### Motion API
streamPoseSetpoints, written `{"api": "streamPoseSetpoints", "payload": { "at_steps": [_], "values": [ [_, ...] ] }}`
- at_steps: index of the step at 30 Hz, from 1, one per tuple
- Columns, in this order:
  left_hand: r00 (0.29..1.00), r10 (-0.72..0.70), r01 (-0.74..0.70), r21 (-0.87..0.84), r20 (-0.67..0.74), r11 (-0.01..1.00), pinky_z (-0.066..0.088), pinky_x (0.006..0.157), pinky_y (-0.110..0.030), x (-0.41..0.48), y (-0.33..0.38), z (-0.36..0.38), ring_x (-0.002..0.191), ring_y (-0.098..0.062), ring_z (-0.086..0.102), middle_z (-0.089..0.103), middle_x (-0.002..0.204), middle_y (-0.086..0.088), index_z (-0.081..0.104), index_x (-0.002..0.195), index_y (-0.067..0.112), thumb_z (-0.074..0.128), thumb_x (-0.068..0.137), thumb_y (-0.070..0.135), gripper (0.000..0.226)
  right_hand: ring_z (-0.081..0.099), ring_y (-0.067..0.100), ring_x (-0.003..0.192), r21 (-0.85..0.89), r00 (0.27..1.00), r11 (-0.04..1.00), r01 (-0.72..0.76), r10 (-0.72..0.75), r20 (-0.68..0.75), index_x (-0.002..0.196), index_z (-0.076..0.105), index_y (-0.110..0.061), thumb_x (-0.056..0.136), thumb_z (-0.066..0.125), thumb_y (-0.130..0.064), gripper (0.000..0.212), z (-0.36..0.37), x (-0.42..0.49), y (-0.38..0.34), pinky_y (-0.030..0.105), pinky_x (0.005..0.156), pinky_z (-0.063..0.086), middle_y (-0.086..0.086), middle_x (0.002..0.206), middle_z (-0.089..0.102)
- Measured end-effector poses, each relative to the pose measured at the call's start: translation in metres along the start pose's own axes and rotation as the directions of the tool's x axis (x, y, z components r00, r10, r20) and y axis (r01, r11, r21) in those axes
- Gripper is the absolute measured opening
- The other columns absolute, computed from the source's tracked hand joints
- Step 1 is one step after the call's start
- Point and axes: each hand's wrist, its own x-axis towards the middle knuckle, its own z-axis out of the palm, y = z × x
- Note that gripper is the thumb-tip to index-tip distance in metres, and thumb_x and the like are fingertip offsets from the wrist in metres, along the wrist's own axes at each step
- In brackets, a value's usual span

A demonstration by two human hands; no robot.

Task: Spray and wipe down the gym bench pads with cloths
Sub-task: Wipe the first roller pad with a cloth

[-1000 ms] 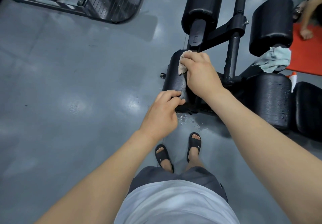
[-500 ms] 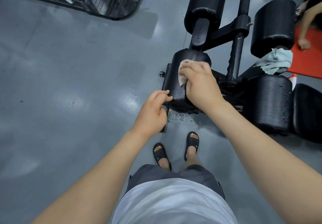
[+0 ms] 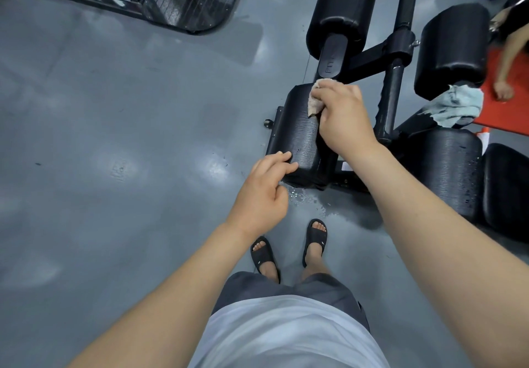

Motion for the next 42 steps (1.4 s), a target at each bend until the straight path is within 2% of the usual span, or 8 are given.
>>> {"api": "streamPoseSetpoints", "payload": {
  "at_steps": [8,13,16,19,24,31,37,42],
  "values": [
    [1.000,0.009,-0.009,-0.001,-0.011,1.000,0.026,0.114,-0.013,0.001,-0.001,0.000,0.136,-0.013,0.041,0.054,0.143,-0.002,0.067,0.127,0.012,0.039,0.080,0.001,0.056,0.053,0.031,0.119,0.091,0.992,0.988,0.123,-0.125,0.017,0.106,0.076,-0.009,0.079,0.040,-0.008,0.045,-0.010,-0.050,-0.024,0.041,0.097,0.050,0.000,0.124,0.069],
    [0.999,0.047,-0.047,0.010,0.005,0.999,0.026,0.115,-0.013,0.000,0.004,0.005,0.137,-0.017,0.043,0.055,0.143,-0.002,0.068,0.128,0.011,0.041,0.080,0.001,0.056,0.057,0.032,0.111,0.108,1.000,0.994,0.024,-0.025,0.013,0.088,0.069,-0.014,0.079,0.033,-0.008,0.037,-0.015,-0.022,-0.014,0.030,0.094,0.041,-0.005,0.102,0.071],
    [0.997,0.073,-0.073,0.009,0.015,0.997,0.027,0.115,-0.014,0.000,0.005,0.008,0.138,-0.019,0.043,0.056,0.142,-0.001,0.069,0.126,0.011,0.041,0.081,0.001,0.054,0.057,0.030,0.112,0.118,0.998,0.992,-0.053,0.051,0.025,0.093,0.065,-0.014,0.077,0.030,0.000,0.041,-0.015,-0.001,-0.007,0.018,0.092,0.031,-0.003,0.102,0.069],
    [0.998,0.063,-0.063,-0.020,0.012,0.998,0.030,0.114,-0.017,0.000,0.004,0.005,0.138,-0.016,0.044,0.057,0.141,0.001,0.072,0.120,0.012,0.043,0.084,0.001,0.048,0.059,0.026,0.103,0.126,0.996,0.988,0.087,-0.091,0.027,0.086,0.067,-0.011,0.073,0.034,0.008,0.040,-0.014,-0.007,-0.014,0.035,0.102,0.042,0.000,0.098,0.068],
    [0.998,0.024,-0.029,-0.084,-0.064,0.996,0.039,0.095,-0.015,-0.003,-0.002,-0.007,0.118,-0.012,0.055,0.061,0.125,0.003,0.074,0.105,0.013,0.045,0.084,0.000,0.038,0.051,0.027,0.124,0.104,0.980,0.976,0.189,-0.194,0.037,0.103,0.075,-0.009,0.078,0.042,0.004,0.043,-0.011,-0.061,-0.027,0.036,0.108,0.042,0.001,0.127,0.068],
    [0.971,-0.159,0.135,-0.136,-0.181,0.981,0.043,0.087,-0.015,0.007,-0.021,-0.015,0.095,-0.002,0.055,0.062,0.103,0.006,0.073,0.100,0.016,0.042,0.078,0.005,0.039,0.054,0.029,0.122,0.136,0.890,0.908,0.397,-0.417,0.183,0.108,0.077,-0.011,0.083,0.036,-0.011,0.048,-0.013,-0.093,-0.027,0.038,0.110,0.043,-0.003,0.128,0.068],
    [0.973,-0.200,0.177,-0.175,-0.119,0.968,0.044,0.084,-0.013,0.014,-0.015,-0.015,0.090,-0.011,0.055,0.060,0.105,0.005,0.072,0.108,0.017,0.038,0.078,0.010,0.046,0.057,0.021,0.120,0.137,0.956,0.949,0.285,-0.292,0.034,0.101,0.076,-0.005,0.083,0.030,-0.011,0.049,-0.022,-0.058,-0.015,0.046,0.104,0.047,0.006,0.122,0.072],
    [0.980,-0.185,0.169,-0.193,-0.068,0.967,0.048,0.090,-0.019,0.016,-0.012,-0.011,0.093,-0.013,0.057,0.060,0.115,0.003,0.069,0.121,0.018,0.039,0.079,0.011,0.053,0.055,0.033,0.127,0.139,0.966,0.961,0.240,-0.250,0.063,0.114,0.075,-0.008,0.090,0.034,-0.015,0.048,-0.012,-0.075,-0.019,0.038,0.110,0.042,0.003,0.133,0.067]
  ]
}}
